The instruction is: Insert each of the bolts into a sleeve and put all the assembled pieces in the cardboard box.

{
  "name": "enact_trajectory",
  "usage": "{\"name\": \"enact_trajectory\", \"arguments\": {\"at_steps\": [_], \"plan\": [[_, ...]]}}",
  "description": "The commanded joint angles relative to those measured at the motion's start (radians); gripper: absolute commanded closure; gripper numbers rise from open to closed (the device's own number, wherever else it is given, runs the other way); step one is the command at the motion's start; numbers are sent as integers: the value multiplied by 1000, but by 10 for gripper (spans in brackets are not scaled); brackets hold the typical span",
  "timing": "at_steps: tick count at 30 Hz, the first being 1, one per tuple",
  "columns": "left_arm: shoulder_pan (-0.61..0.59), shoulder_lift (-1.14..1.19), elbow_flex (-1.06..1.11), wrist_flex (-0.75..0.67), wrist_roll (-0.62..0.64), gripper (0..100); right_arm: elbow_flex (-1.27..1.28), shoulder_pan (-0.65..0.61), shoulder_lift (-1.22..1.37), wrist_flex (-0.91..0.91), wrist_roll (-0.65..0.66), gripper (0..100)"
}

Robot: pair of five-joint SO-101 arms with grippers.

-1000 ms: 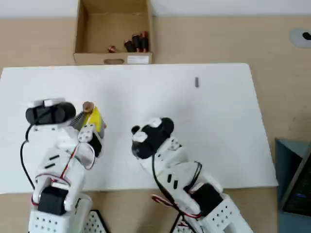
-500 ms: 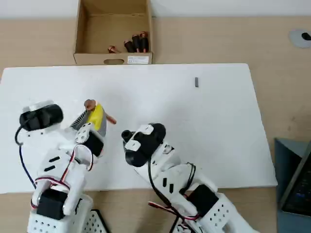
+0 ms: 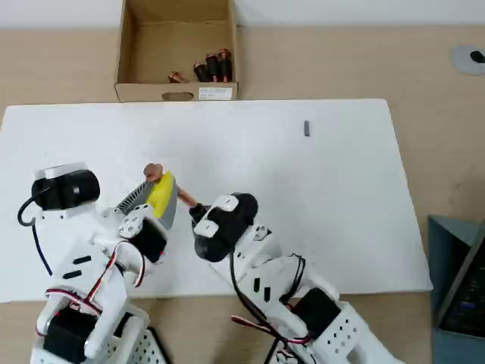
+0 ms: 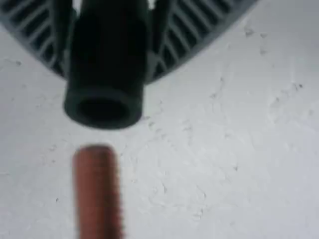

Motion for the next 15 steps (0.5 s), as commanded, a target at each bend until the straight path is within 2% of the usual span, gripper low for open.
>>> {"name": "enact_trajectory", "arguments": {"at_steps": [1, 15], "plan": [[15, -13, -89, 28, -25, 997, -8, -8, -7, -26, 40, 989], [18, -13, -31, 20, -25, 997, -74, -12, -7, -25, 46, 989]]}}
